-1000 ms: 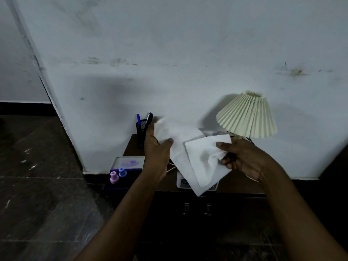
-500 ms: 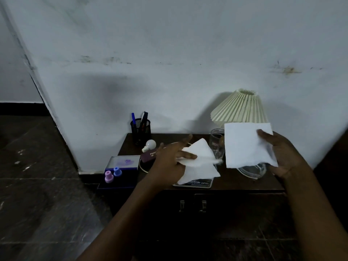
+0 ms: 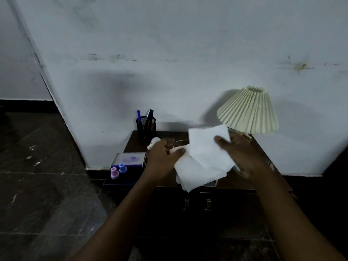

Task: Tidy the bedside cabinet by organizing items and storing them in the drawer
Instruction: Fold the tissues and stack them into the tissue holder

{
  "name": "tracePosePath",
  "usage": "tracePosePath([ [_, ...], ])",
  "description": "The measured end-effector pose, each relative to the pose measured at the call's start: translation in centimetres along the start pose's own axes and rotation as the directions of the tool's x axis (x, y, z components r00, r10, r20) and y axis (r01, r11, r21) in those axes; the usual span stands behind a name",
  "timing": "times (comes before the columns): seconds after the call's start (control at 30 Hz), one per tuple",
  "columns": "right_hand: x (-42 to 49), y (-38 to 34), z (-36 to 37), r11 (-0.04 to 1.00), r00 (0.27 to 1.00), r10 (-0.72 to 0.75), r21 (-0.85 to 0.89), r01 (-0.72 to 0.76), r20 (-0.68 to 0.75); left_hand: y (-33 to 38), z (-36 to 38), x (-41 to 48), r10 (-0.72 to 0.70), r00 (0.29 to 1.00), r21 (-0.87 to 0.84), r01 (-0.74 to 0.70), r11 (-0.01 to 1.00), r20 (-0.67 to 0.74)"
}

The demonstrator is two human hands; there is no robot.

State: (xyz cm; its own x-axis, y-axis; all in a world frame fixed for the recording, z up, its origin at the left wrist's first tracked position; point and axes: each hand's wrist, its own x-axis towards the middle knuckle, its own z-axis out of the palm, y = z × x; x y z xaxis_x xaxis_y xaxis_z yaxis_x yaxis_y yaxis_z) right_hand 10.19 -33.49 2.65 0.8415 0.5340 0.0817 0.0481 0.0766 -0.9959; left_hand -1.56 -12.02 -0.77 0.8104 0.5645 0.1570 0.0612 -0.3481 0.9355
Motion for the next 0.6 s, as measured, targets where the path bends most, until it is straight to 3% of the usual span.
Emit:
tracePosePath([
  [0.07, 0.2, 0.7, 1.1, 0.985, 0.999, -0.023, -0.168, 0.027, 0.023, -0.5, 0.2, 0.1, -0.059, 0.998, -0.026, 0.059, 0.998, 0.005],
  [0.17, 0.2, 0.9, 1.2, 0.984, 0.999, -0.042, -0.176, 0.043, 0.009, -0.3, 0.1, 0.2, -0.249, 0.966, -0.27, 0.257, 0.928, 0.066],
  [0.27, 0.3, 0.9, 1.2, 0.976, 0.999, -0.043, -0.21, 0.049, 0.031, -0.1, -0.9, 0.1, -0.407, 0.843, -0.375, 0.525, 0.764, 0.352],
  [0.33, 0.3, 1.0, 1.1, 0.973, 0.998, -0.04, -0.227, 0.048, 0.039, 0.0, -1.5, 0.1, -0.493, 0.769, -0.309, 0.624, 0.718, 0.407],
  [0.47, 0.2, 1.0, 0.9, 0.973, 1.0, -0.025, -0.229, 0.026, 0.007, 0.0, -1.9, 0.3, -0.523, 0.734, -0.245, 0.654, 0.716, 0.433],
  [0.6, -0.1, 0.4, 0.6, 0.997, 1.0, 0.002, -0.076, -0.002, 0.005, 0.2, -1.7, 0.5, -0.368, 0.842, -0.45, 0.526, 0.722, 0.395],
])
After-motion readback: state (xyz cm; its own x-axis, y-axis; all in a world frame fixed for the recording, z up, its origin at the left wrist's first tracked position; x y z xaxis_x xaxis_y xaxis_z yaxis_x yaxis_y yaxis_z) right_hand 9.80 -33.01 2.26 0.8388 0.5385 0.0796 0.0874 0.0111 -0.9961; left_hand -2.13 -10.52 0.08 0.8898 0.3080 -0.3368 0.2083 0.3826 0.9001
